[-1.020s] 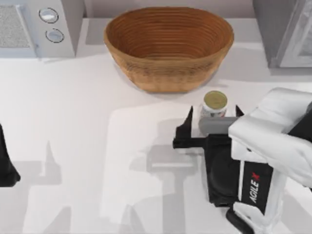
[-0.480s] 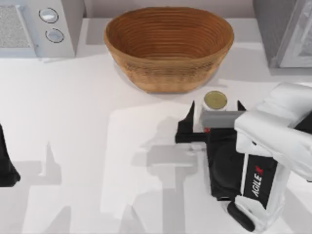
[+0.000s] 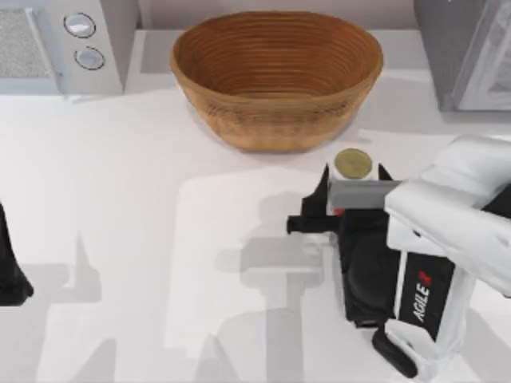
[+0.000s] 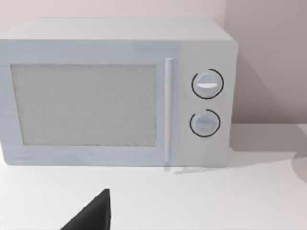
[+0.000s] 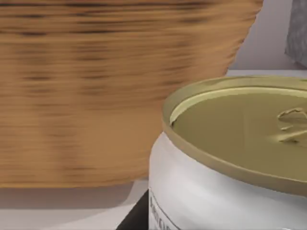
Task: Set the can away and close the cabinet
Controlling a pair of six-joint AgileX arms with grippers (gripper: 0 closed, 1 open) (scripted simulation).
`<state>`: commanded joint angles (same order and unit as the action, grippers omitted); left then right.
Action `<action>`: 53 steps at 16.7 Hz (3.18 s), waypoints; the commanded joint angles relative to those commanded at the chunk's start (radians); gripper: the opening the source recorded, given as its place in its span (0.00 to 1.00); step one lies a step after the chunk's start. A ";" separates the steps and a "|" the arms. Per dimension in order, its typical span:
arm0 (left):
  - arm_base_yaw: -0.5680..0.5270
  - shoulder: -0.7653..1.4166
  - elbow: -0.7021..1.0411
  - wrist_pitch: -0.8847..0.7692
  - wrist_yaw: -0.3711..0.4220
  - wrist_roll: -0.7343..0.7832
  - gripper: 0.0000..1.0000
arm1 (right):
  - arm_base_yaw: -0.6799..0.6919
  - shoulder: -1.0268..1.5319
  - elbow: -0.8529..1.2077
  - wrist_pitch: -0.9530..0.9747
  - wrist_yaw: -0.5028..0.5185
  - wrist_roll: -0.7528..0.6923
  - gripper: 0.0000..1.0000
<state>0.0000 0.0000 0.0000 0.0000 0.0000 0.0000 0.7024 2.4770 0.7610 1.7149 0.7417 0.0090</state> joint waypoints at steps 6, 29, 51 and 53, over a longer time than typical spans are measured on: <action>0.000 0.000 0.000 0.000 0.000 0.000 1.00 | 0.000 0.000 0.000 0.000 0.000 0.000 0.10; 0.000 0.000 0.000 0.000 0.000 0.000 1.00 | 0.104 -0.361 0.000 -0.160 -0.029 -0.037 0.00; 0.000 0.000 0.000 0.000 0.000 0.000 1.00 | -0.013 -0.697 -0.065 -0.643 -0.031 0.009 0.00; 0.000 0.000 0.000 0.000 0.000 0.000 1.00 | -0.047 -0.782 -0.099 -0.695 -0.065 0.007 0.00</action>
<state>0.0000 0.0000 0.0000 0.0000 0.0000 0.0000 0.6555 1.6946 0.6620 1.0202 0.6768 0.0163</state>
